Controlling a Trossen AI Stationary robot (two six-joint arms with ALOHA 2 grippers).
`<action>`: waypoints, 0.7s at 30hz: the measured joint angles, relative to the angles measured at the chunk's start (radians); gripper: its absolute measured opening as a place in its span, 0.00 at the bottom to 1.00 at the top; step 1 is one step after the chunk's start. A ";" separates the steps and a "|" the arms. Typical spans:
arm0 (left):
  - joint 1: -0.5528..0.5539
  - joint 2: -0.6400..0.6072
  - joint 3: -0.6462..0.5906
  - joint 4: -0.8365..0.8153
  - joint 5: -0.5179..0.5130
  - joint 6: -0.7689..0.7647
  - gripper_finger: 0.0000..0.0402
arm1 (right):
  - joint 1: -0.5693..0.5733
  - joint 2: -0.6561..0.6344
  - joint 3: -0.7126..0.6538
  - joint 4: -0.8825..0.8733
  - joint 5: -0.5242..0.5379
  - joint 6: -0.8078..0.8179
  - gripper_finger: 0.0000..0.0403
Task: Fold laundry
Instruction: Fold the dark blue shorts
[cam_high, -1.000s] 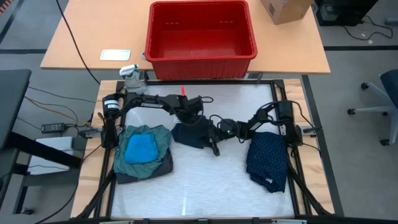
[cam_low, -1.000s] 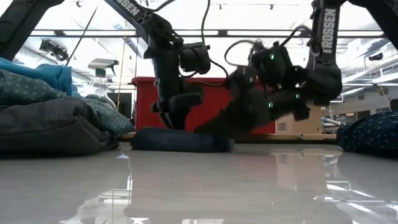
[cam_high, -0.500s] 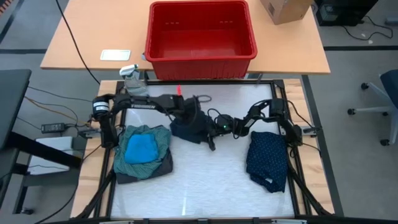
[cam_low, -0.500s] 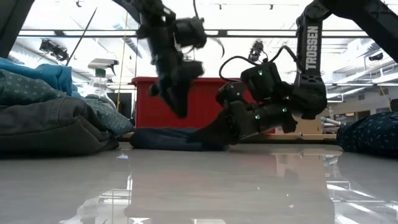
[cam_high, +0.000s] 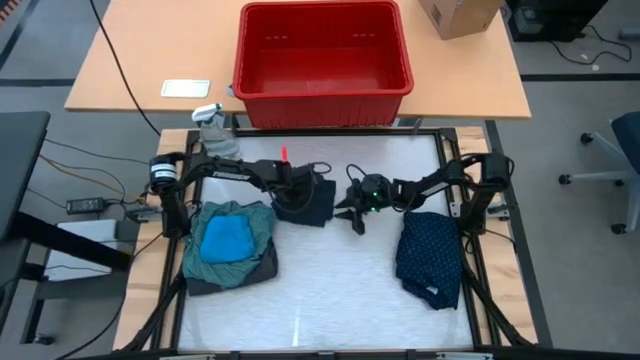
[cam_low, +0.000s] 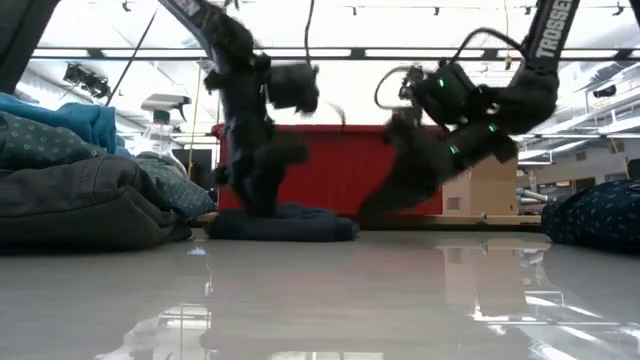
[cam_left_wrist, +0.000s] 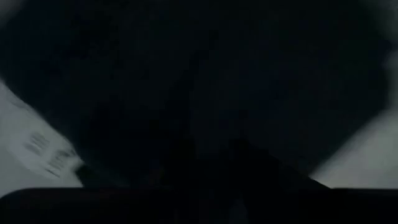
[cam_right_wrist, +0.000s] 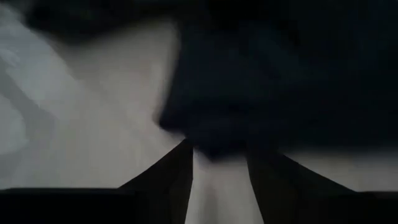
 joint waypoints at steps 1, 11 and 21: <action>-0.002 -0.011 0.027 -0.001 0.001 0.007 0.29 | 0.001 0.000 -0.017 -0.017 0.016 0.000 0.39; 0.008 -0.041 0.367 -0.239 0.075 -0.028 0.32 | -0.041 -0.074 -0.055 -0.129 -0.039 0.757 0.39; 0.165 -0.060 0.034 0.019 0.302 -0.099 0.63 | -0.043 -0.159 -0.036 -0.185 -0.053 0.898 0.39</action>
